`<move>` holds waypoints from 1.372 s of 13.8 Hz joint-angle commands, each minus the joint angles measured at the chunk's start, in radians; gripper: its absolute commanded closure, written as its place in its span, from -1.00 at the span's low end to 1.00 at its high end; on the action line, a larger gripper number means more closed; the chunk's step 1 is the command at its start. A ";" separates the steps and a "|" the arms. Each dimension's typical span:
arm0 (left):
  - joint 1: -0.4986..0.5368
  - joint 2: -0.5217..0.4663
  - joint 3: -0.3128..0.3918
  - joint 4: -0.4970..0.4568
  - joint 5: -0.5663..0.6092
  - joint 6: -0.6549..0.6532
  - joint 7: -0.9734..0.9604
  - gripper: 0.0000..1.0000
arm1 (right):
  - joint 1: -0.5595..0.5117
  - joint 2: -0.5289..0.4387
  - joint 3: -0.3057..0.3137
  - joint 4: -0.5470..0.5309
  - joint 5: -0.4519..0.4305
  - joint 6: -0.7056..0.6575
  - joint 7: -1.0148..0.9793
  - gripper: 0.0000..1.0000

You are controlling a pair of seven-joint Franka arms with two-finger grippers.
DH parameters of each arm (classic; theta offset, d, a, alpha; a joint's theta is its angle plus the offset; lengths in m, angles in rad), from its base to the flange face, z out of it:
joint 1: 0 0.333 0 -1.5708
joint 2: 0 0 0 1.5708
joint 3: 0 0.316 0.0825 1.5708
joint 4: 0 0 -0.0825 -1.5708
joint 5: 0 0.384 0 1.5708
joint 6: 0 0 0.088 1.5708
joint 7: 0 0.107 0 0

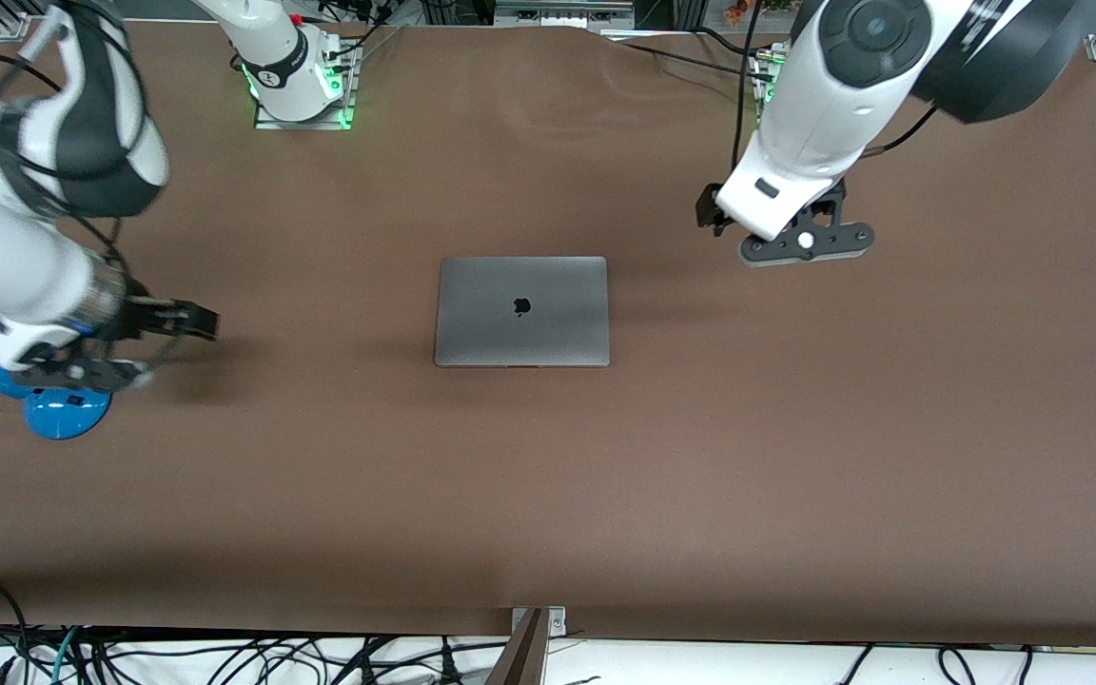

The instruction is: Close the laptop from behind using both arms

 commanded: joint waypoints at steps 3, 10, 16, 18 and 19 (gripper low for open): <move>-0.006 -0.233 0.163 -0.193 -0.048 0.014 0.244 -1.00 | 0.072 -0.211 -0.120 -0.093 0.016 -0.094 -0.047 -1.00; -0.008 -0.348 0.317 -0.220 -0.067 -0.061 0.402 -1.00 | 0.056 -0.262 -0.121 -0.024 0.005 -0.251 -0.022 -1.00; 0.085 -0.329 0.228 -0.194 -0.065 -0.058 0.475 -1.00 | 0.061 -0.249 -0.120 -0.026 0.022 -0.246 0.067 -1.00; 0.110 -0.296 0.185 -0.162 -0.056 -0.057 0.477 -1.00 | 0.061 -0.245 -0.120 -0.024 0.027 -0.243 0.067 -1.00; 0.099 -0.289 0.188 -0.157 -0.054 -0.047 0.479 -1.00 | 0.061 -0.245 -0.120 -0.024 0.036 -0.242 0.067 -1.00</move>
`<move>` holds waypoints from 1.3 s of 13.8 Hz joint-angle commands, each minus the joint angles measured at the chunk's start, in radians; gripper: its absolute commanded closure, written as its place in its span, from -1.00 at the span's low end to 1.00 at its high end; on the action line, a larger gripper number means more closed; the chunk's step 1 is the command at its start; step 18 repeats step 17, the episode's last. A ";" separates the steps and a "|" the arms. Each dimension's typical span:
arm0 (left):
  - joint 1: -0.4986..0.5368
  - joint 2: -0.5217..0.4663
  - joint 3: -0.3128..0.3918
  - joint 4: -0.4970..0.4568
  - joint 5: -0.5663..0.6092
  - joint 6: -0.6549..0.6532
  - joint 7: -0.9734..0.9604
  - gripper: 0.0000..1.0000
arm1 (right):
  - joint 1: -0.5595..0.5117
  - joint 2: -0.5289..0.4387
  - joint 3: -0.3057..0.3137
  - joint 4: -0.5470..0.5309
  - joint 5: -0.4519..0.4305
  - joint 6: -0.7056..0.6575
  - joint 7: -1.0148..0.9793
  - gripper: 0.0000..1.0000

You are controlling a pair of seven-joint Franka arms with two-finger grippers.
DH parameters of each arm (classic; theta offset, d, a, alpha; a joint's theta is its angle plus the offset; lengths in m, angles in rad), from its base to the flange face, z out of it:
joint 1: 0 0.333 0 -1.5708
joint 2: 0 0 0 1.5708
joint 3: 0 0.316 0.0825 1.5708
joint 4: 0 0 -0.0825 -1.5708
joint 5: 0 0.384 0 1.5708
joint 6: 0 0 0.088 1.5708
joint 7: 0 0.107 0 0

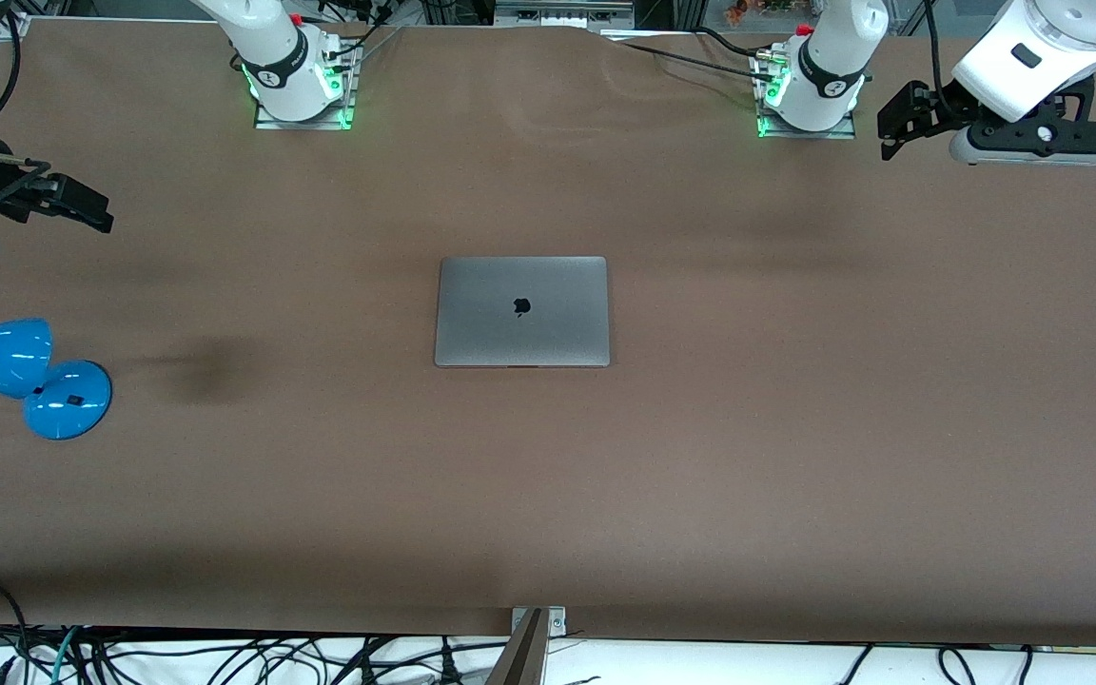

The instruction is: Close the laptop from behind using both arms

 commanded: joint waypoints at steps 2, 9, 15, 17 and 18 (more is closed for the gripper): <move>-0.006 0.042 -0.015 0.034 0.009 0.046 0.026 -1.00 | 0.003 0.003 -0.005 0.010 0.031 -0.001 0.014 -1.00; -0.058 0.049 0.043 0.023 0.009 0.065 0.025 -1.00 | -0.002 0.006 -0.005 0.011 0.031 -0.007 0.014 -1.00; -0.050 0.050 0.043 0.023 0.009 0.062 0.025 -1.00 | -0.002 0.006 -0.005 0.011 0.031 -0.003 0.012 -1.00; -0.049 0.050 0.043 0.020 0.007 0.062 0.025 -1.00 | -0.002 0.006 -0.005 0.011 0.033 -0.003 0.012 -1.00; -0.049 0.050 0.043 0.020 0.007 0.062 0.025 -1.00 | -0.002 0.006 -0.005 0.011 0.033 -0.003 0.012 -1.00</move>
